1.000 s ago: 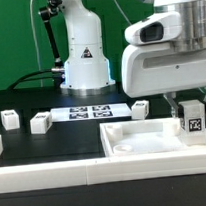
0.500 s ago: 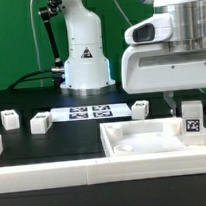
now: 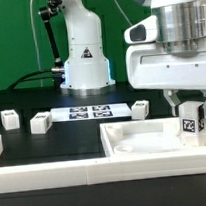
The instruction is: Assemble square table
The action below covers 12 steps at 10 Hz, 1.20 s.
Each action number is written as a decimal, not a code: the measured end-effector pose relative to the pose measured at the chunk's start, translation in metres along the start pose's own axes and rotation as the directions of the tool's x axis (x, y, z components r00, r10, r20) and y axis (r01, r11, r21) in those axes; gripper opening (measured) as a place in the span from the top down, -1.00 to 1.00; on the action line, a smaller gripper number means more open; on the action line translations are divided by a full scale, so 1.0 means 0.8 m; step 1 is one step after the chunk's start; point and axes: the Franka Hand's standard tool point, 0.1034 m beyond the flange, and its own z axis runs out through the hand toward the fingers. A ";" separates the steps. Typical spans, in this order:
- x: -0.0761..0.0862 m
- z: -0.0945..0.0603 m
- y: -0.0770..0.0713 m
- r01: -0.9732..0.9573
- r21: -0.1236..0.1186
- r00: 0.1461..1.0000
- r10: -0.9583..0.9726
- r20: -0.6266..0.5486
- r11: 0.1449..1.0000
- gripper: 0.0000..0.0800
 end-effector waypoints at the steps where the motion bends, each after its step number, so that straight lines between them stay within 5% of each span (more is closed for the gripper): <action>1: -0.001 0.000 0.000 -0.076 0.002 0.997 0.076 0.001 0.997 0.27; 4: -0.003 0.001 -0.001 -0.318 0.024 0.948 0.318 0.015 0.948 0.27; 10: -0.003 0.001 -0.002 -0.576 0.026 0.817 0.575 0.047 0.817 0.27; 12: -0.004 0.002 -0.002 -0.527 0.028 0.850 0.525 0.045 0.850 -0.35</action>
Offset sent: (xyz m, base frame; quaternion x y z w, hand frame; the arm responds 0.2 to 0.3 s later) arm -0.0072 0.0037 -0.0051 0.0328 0.0035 0.2716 0.9618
